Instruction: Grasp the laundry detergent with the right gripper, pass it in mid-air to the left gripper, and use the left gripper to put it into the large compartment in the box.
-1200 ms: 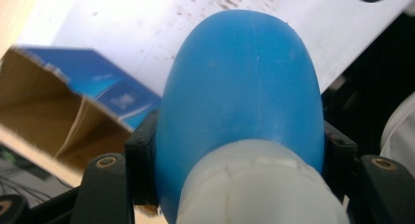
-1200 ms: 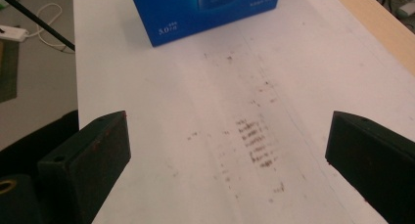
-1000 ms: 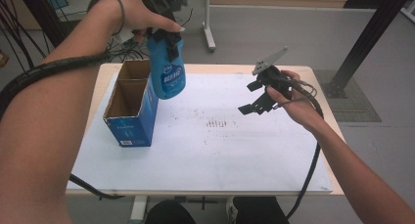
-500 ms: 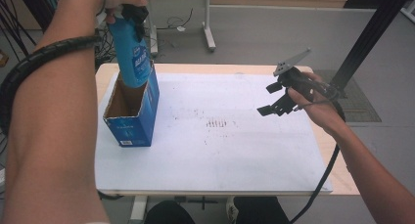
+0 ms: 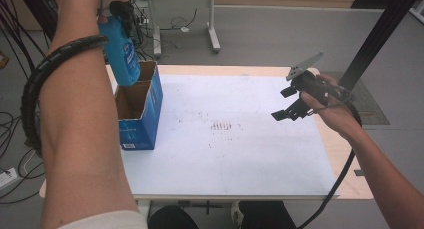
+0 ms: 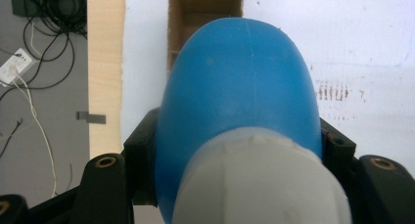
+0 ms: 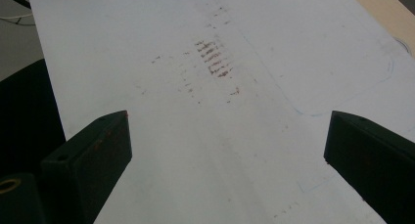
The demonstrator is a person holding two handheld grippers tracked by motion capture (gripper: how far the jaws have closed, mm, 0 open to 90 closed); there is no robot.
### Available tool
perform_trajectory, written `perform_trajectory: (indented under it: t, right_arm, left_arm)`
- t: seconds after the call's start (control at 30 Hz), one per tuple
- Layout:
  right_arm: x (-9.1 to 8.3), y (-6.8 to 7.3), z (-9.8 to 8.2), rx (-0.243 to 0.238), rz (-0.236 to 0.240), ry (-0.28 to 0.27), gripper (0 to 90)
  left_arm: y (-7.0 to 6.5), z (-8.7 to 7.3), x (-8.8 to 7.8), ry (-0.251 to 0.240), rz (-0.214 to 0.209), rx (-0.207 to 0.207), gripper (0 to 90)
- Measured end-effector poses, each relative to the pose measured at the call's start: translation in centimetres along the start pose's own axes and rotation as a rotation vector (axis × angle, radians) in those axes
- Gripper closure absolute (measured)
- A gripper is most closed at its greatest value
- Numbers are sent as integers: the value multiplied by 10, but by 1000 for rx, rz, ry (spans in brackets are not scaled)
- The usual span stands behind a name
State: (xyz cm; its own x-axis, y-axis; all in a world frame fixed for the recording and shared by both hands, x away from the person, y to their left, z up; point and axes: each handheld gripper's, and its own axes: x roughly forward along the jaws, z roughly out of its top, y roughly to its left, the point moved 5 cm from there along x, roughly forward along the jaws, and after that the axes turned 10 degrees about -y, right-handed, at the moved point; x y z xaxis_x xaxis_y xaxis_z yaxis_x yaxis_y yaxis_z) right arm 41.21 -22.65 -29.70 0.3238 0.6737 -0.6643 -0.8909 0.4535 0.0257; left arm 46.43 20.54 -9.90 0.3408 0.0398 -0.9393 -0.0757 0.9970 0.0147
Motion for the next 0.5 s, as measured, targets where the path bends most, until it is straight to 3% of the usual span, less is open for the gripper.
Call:
perform_trajectory:
  t: [0.5]
  right_arm:
    - [-2, 0, 1, -18, 0, 24, 39]
  left_arm:
    - [11, -6, 13, 1, -1, -32, 373]
